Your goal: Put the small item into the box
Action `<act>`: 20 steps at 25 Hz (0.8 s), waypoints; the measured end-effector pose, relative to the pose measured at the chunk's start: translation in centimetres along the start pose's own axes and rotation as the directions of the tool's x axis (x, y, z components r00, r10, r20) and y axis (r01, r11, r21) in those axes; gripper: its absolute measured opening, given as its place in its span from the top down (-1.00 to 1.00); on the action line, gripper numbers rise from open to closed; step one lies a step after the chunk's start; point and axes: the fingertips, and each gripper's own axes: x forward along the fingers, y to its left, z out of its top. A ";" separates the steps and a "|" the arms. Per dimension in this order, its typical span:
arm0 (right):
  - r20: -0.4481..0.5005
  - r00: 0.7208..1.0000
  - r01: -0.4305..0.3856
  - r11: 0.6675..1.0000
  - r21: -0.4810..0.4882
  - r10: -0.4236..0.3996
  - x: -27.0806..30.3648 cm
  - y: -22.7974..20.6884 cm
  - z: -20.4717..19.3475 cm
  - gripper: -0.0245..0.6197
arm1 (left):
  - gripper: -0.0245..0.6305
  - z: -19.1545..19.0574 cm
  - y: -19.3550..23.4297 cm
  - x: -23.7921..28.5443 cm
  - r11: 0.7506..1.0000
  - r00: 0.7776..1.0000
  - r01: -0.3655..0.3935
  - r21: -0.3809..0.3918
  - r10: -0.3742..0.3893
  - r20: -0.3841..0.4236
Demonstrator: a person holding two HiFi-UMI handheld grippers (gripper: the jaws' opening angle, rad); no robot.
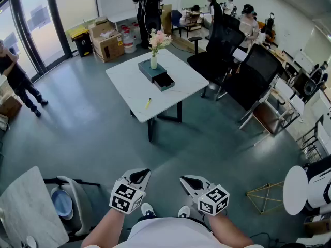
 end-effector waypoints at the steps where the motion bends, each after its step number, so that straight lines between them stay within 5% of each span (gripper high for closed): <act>1: 0.001 1.000 0.001 1.000 -0.001 -0.001 0.0 0.0 0.0 0.88 | 0.87 0.1 0.0 -0.1 1.000 1.000 0.001 0.001 -0.001 0.002; 20: -0.035 0.998 0.045 0.998 0.051 -0.044 2.5 0.6 -0.9 0.87 | 0.87 -1.6 1.5 -0.8 0.998 0.998 0.052 -0.025 -0.053 -0.032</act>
